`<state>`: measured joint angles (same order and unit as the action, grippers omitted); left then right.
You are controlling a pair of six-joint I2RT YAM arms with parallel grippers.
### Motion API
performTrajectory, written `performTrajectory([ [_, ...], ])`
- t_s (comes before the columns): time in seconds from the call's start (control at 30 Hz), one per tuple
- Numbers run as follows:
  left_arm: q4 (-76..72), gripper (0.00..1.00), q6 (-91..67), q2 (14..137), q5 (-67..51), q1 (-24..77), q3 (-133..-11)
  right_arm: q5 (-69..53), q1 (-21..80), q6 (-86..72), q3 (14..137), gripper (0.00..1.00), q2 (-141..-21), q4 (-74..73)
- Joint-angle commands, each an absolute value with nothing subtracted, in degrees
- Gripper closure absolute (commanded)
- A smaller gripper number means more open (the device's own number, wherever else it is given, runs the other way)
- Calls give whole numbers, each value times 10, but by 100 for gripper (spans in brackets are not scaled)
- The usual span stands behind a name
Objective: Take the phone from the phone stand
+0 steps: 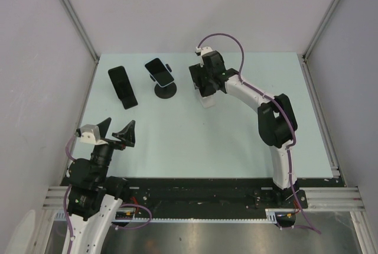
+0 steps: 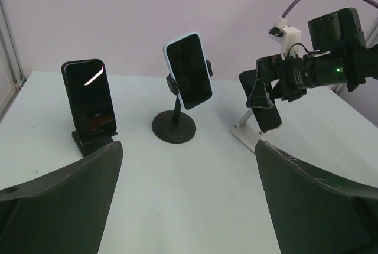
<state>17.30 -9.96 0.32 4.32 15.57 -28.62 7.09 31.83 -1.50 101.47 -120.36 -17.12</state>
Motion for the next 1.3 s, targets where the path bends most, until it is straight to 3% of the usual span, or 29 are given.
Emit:
performTrajectory([
  [0.0, 166, 0, -91, -12, 37, 152, -308, 80, 327, -23, 1014, 8, -1207, -156],
  [0.33, 168, 0, -91, -17, 39, 151, -308, 98, 331, -31, 1013, 13, -1211, -155],
  [0.67, 169, 0, -91, -18, 40, 151, -308, 108, 333, -31, 1008, 10, -1219, -155],
  [0.77, 170, 0, -91, -18, 41, 151, -308, 106, 333, -31, 1008, 18, -1216, -155],
  [1.0, 170, 0, -91, -20, 42, 151, -308, 103, 337, -26, 1007, 61, -1191, -155],
  [1.1, 170, 0, -91, -21, 42, 151, -308, 99, 337, -24, 1009, 74, -1185, -152],
  [1.27, 170, 0, -91, -23, 43, 151, -308, 94, 337, -25, 1008, 79, -1172, -155],
])
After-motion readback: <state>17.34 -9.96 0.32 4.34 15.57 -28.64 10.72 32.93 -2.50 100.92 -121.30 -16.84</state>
